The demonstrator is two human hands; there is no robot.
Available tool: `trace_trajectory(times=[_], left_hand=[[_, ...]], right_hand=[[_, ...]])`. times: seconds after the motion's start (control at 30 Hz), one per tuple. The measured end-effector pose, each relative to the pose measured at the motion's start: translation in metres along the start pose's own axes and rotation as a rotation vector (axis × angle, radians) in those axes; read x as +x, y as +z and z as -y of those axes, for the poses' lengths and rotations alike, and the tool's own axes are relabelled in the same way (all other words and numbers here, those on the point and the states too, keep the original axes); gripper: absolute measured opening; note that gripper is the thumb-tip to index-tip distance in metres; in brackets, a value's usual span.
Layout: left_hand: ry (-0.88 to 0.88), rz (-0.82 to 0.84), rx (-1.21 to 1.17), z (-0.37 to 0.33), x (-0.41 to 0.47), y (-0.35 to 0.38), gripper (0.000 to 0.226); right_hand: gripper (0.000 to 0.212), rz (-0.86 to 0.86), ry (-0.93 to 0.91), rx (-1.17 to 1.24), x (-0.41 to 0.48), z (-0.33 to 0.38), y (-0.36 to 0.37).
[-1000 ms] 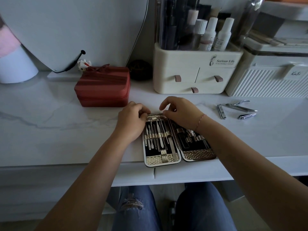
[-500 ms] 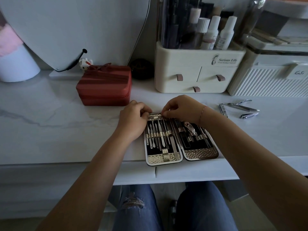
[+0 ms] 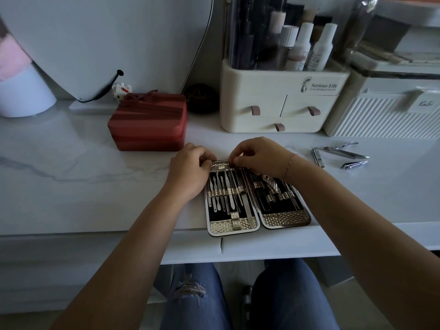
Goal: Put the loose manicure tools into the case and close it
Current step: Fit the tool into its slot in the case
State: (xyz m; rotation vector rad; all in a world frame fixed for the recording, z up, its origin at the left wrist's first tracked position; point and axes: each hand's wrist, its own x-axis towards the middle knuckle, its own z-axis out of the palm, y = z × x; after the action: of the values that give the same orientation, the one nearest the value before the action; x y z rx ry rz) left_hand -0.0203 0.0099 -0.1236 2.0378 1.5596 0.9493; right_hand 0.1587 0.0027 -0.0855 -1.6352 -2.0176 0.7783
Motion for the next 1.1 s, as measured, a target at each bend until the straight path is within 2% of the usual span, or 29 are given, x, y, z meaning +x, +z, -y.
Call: trace_trajectory(times=[0.27,0.7,1.1], left_hand=[[0.001,0.006,-0.001,-0.0002,-0.0003,-0.0002,0.015],[-0.013,0.013,-0.010,-0.0006,-0.0003,-0.0002,0.015],[-0.009,0.011,-0.021,-0.0012,-0.0010,-0.0002,0.015]], right_hand=[[0.014,0.016,-0.015,-0.005,-0.0026,0.0017,-0.0016],[0.015,-0.030,-0.033,-0.158,0.0002,0.0009,0.0022],[0.016,-0.031,0.023,-0.042,0.0003,-0.0007,0.0024]])
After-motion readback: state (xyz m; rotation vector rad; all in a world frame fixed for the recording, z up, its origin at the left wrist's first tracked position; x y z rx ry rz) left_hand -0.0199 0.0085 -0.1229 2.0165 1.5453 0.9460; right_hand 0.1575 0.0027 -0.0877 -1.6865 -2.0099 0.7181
